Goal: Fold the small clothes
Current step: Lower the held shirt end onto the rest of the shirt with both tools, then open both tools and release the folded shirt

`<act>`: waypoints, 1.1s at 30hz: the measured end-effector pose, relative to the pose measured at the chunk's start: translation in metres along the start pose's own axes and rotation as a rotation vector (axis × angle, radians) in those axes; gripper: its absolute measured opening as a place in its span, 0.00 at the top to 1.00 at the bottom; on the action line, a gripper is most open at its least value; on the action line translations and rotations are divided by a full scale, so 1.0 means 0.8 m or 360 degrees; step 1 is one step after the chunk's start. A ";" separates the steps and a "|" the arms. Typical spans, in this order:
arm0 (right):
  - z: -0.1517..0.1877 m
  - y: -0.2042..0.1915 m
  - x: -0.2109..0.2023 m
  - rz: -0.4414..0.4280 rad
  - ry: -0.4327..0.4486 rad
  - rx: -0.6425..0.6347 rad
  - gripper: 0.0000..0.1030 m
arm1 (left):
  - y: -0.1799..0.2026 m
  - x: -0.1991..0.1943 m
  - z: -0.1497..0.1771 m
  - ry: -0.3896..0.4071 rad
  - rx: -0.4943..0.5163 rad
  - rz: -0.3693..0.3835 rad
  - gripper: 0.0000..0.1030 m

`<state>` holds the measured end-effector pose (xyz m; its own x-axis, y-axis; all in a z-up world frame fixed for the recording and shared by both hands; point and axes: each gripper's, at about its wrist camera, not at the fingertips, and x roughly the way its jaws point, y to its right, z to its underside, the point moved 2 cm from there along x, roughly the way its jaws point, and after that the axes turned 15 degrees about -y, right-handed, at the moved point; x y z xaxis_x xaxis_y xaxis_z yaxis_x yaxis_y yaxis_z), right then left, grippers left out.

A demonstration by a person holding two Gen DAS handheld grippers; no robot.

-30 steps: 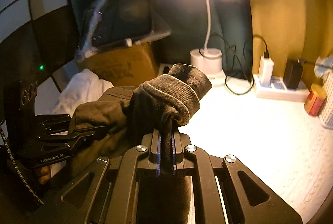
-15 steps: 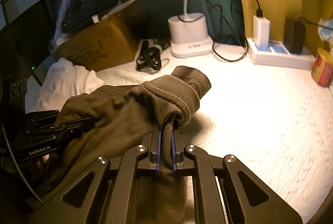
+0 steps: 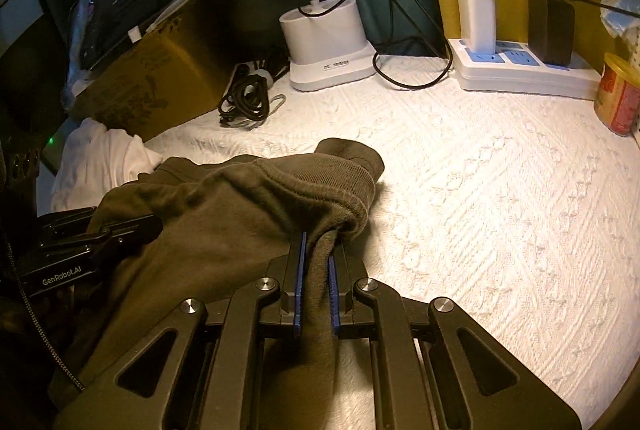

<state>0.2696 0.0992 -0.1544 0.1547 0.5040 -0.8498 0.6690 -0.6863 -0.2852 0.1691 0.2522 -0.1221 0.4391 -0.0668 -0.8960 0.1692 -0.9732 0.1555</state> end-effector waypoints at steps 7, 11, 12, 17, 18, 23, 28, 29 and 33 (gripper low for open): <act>-0.011 0.002 0.008 0.0009 -0.0026 -0.0015 0.87 | -0.004 0.008 -0.020 -0.0010 0.0017 -0.0011 0.84; -0.018 0.004 0.011 0.0020 -0.0024 -0.0033 0.82 | -0.005 0.010 -0.029 -0.0008 0.0043 -0.0023 0.84; -0.021 0.006 0.012 0.0024 -0.0018 -0.0026 0.82 | -0.005 0.011 -0.031 -0.0005 0.0050 -0.0027 0.84; -0.030 0.015 0.015 0.0046 0.0001 0.0024 0.82 | -0.008 0.013 -0.043 -0.0004 0.0056 -0.0036 0.84; -0.030 0.015 0.016 0.0049 0.0001 0.0029 0.82 | -0.009 0.012 -0.045 -0.0002 0.0053 -0.0042 0.84; -0.028 0.014 0.014 0.0099 0.0009 0.0026 0.67 | -0.009 0.007 -0.047 0.0002 0.0026 -0.0079 0.81; -0.025 0.021 0.008 0.0180 0.0025 0.0069 0.45 | -0.004 -0.004 -0.046 0.0040 0.0025 -0.0127 0.80; -0.025 0.020 0.007 0.0200 0.0022 0.0069 0.45 | -0.004 -0.008 -0.045 0.0053 0.0016 -0.0123 0.80; -0.018 0.019 0.002 0.0233 0.0009 0.0090 0.45 | -0.003 -0.021 -0.038 0.0091 0.0004 -0.0124 0.79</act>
<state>0.2904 0.0971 -0.1539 0.2516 0.3990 -0.8817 0.5969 -0.7811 -0.1832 0.1881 0.2622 -0.0946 0.4745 0.0217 -0.8800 0.2024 -0.9756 0.0851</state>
